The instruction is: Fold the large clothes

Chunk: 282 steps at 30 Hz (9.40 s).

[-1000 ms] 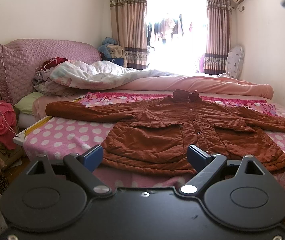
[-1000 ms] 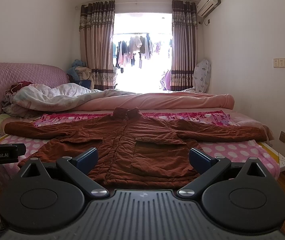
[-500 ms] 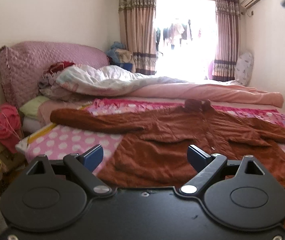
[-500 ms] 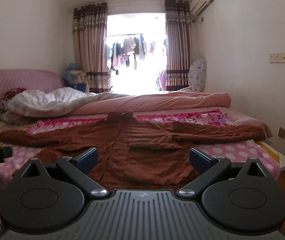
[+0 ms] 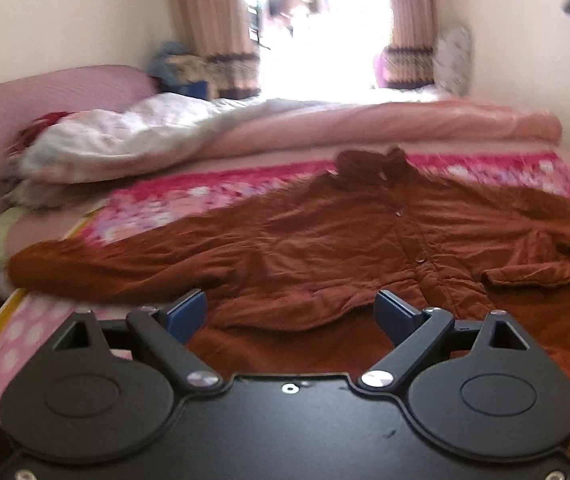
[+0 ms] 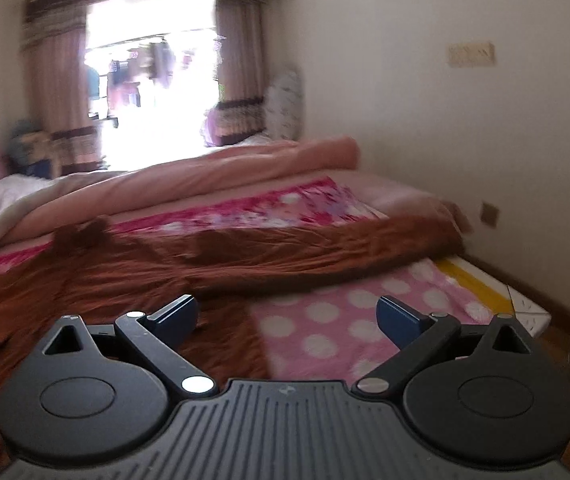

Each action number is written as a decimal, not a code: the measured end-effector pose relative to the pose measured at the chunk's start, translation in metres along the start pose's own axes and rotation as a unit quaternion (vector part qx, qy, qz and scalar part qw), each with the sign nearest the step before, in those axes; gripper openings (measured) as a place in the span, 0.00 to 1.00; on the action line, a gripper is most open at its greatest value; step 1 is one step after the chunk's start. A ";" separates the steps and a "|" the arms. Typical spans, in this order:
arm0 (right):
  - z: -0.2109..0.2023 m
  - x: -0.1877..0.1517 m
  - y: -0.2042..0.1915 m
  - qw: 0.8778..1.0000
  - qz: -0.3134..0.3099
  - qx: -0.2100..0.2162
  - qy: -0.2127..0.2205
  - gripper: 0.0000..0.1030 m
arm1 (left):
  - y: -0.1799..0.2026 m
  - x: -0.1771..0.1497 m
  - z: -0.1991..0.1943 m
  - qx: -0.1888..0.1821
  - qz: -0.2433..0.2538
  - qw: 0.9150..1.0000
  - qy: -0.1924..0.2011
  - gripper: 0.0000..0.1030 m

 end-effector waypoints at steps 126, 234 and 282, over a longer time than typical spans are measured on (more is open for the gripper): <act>0.189 0.043 -0.173 0.967 -0.087 0.150 -0.185 0.31 | -0.037 0.087 0.246 -0.109 -0.071 0.969 -0.211 0.09; 0.123 0.015 -0.214 0.950 -0.159 0.207 -0.171 0.13 | -0.443 -0.035 0.069 0.101 -0.440 0.891 -0.042 0.50; 0.143 0.008 -0.188 0.947 -0.159 0.211 -0.182 0.13 | -0.007 0.089 0.218 -0.225 -0.073 0.965 -0.113 0.01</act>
Point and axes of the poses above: each gripper's, at about its wrist camera, not at the fingertips, and z roughly the way its jaws point, y to its right, x to its top, the point moved 3 cm from there along z, roughly the way its jaws point, and after that the axes turned 12 degrees about -x, right-handed, at the moved point
